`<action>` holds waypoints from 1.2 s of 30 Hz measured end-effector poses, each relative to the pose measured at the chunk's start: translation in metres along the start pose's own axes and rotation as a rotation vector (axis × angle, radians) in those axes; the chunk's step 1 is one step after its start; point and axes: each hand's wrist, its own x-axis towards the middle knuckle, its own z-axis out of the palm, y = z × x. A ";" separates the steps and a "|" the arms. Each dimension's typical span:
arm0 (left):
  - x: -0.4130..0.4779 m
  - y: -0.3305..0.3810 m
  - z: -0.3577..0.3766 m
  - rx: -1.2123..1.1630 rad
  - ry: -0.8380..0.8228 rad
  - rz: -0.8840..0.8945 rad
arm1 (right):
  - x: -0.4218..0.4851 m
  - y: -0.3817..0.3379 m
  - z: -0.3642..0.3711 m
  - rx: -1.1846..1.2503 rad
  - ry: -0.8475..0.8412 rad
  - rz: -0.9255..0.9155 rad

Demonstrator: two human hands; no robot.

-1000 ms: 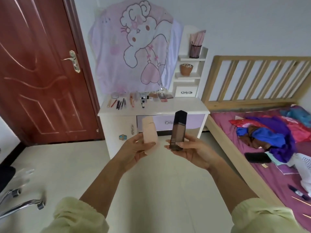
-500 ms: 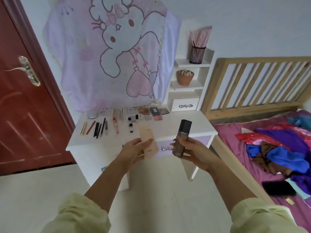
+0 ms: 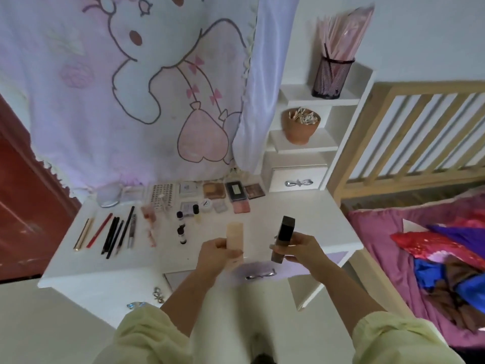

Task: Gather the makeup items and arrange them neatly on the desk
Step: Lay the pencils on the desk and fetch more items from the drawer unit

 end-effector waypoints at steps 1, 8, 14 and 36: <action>0.013 0.003 0.007 0.036 0.018 0.010 | 0.015 -0.002 -0.004 -0.013 0.002 -0.006; 0.120 0.029 0.081 0.202 0.186 0.018 | 0.140 -0.017 -0.043 -0.153 -0.026 -0.029; 0.186 0.039 0.131 0.281 0.226 0.081 | 0.221 -0.021 -0.067 -0.217 0.017 -0.042; 0.222 0.029 0.197 0.425 0.126 0.270 | 0.282 -0.016 -0.115 -0.497 -0.134 -0.014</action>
